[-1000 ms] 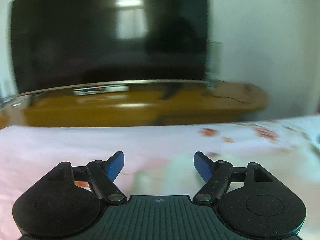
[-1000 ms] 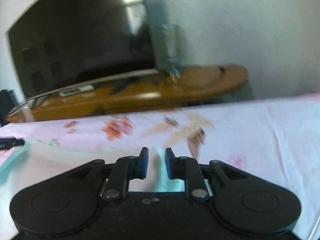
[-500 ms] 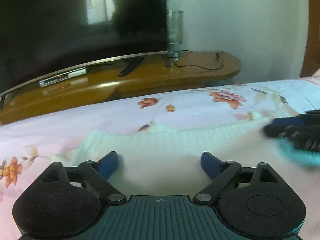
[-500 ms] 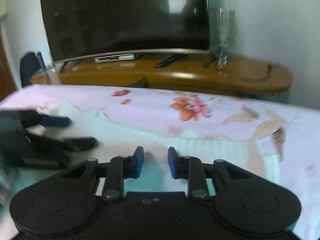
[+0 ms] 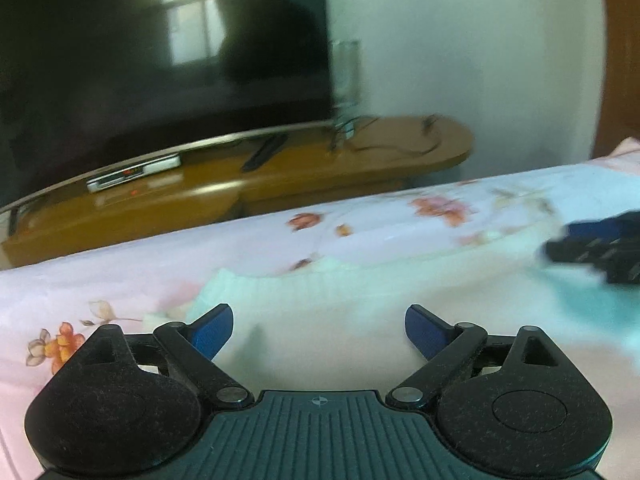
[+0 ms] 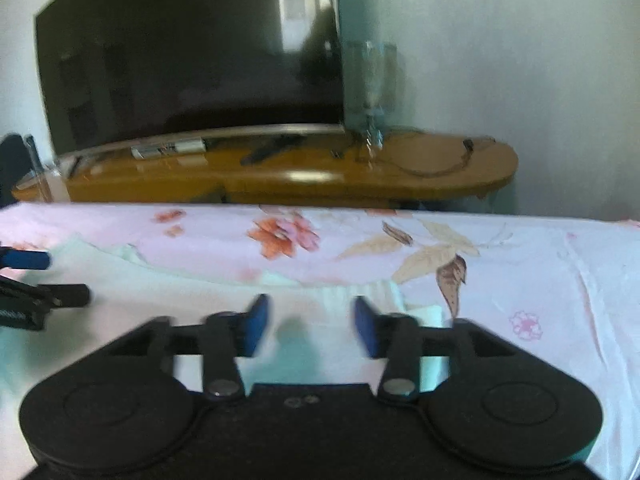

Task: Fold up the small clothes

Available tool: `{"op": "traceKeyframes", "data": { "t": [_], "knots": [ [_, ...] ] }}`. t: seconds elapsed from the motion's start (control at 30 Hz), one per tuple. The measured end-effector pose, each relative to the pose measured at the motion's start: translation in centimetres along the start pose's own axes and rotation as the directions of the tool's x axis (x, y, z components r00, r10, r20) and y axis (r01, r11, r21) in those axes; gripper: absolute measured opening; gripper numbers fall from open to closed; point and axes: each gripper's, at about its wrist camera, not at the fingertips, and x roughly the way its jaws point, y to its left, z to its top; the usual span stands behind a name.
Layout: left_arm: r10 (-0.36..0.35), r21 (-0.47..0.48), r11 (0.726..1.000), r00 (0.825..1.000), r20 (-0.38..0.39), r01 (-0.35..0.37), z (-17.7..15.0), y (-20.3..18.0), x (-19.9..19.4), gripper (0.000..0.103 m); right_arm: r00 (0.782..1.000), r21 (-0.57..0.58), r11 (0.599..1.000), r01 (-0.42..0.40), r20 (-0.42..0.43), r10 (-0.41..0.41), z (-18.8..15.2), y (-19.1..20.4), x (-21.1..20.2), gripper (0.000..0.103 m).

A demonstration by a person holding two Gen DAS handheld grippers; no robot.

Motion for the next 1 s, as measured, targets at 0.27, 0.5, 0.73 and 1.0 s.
{"op": "traceKeyframes", "data": {
  "t": [0.27, 0.5, 0.73, 1.0],
  "knots": [
    [-0.03, -0.032, 0.999, 0.999, -0.042, 0.028, -3.8, -0.8, -0.6, 0.093, 0.988, -0.109, 0.985, -0.131, -0.093, 0.122, -2.5, 6.1, 0.6, 0.035],
    [0.029, -0.064, 0.997, 0.999, -0.041, -0.031, -5.9, 4.0, -2.9, 0.093, 0.994, -0.064, 0.996, 0.063, -0.081, -0.068, -3.1, 0.6, -1.1, 0.036],
    [0.016, -0.108, 0.994, 1.0, -0.007, -0.017, -4.4, 1.5, -4.9, 0.093, 0.999, 0.03, 1.0, 0.005, -0.051, -0.003, -2.7, -0.1, -3.8, 0.037],
    [-0.017, -0.011, 1.0, 0.997, -0.072, 0.016, -7.0, -0.6, -5.0, 0.093, 0.992, -0.152, 0.985, -0.081, -0.109, 0.065, -5.8, 6.9, -5.0, 0.038]
  ]
}}
